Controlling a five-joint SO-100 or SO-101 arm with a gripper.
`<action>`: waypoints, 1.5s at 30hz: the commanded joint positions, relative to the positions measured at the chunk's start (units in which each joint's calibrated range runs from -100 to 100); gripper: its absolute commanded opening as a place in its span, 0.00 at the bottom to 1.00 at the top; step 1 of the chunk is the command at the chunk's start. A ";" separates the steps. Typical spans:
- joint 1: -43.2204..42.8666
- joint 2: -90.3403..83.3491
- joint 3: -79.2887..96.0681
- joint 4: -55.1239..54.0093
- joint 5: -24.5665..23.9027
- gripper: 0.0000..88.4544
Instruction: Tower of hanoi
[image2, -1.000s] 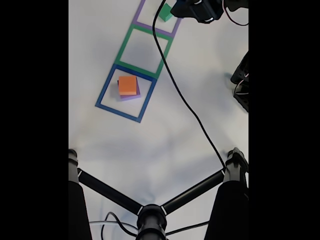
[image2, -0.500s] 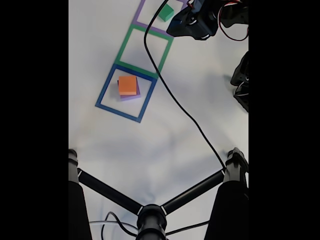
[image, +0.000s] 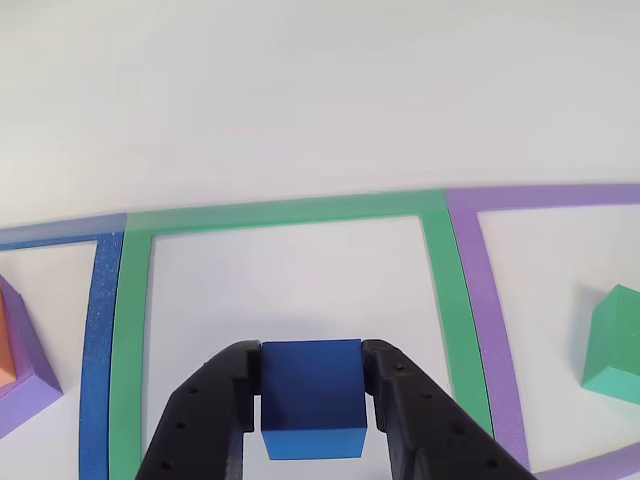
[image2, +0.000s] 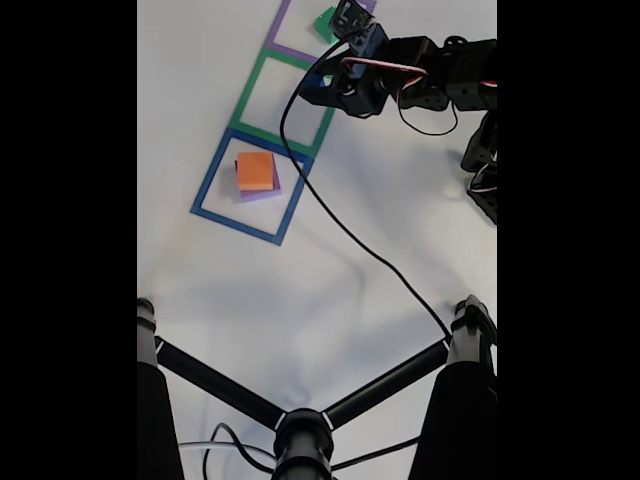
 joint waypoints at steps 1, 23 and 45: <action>0.80 11.46 0.70 -20.11 0.78 0.01; 3.17 39.99 -4.12 -46.09 0.78 0.07; 7.36 3.53 -2.12 -7.89 0.78 0.15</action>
